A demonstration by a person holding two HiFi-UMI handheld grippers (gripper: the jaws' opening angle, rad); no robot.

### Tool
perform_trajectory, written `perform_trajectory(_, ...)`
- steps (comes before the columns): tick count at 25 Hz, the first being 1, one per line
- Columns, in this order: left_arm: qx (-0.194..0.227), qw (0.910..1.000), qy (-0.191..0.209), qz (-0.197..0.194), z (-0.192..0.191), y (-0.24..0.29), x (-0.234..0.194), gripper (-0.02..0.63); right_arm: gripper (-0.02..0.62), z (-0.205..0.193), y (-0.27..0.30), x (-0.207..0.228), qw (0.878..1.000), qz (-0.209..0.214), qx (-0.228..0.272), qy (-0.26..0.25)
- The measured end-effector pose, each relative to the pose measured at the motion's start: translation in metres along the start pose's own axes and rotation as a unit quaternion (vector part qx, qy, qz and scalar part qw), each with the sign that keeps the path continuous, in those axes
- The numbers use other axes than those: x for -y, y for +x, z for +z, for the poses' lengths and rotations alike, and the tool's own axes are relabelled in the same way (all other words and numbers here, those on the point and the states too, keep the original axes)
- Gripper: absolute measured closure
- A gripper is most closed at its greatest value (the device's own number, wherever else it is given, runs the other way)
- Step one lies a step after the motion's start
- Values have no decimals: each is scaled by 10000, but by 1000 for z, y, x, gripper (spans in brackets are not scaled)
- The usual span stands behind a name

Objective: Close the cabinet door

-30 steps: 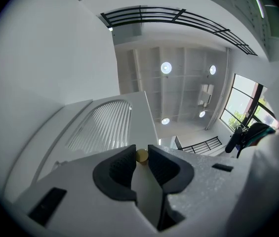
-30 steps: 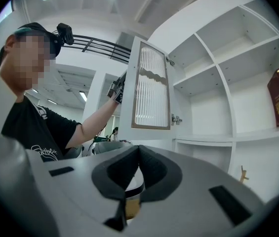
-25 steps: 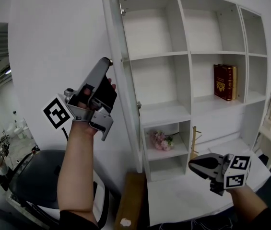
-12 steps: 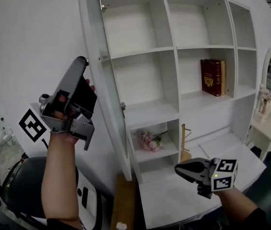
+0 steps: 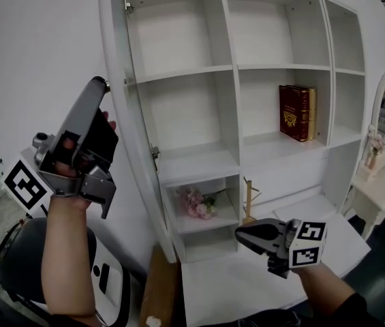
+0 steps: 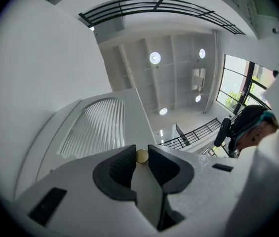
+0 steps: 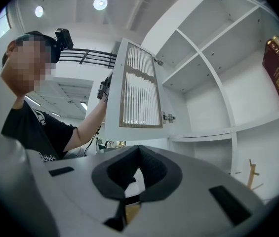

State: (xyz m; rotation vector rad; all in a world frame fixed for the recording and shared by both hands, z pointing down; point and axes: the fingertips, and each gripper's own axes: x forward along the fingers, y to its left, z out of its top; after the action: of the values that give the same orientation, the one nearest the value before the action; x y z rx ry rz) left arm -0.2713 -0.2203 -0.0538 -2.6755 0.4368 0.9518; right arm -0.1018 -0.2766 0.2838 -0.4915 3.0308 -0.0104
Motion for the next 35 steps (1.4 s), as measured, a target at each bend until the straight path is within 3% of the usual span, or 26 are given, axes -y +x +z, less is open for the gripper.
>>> perform_trajectory(14, -206, 9934, 1033, 457, -34, 45, 12, 528, 589, 13, -32, 27, 9997, 236, 59, -88)
perform_trajectory(22, -423, 9828, 1638, 745, -56, 70, 10, 528, 589, 15, -48, 40, 9997, 213, 87, -88)
perform_trajectory(35, -852, 9645, 2198, 1188, -107, 114, -12, 531, 589, 19, -89, 74, 9997, 41, 241, -69)
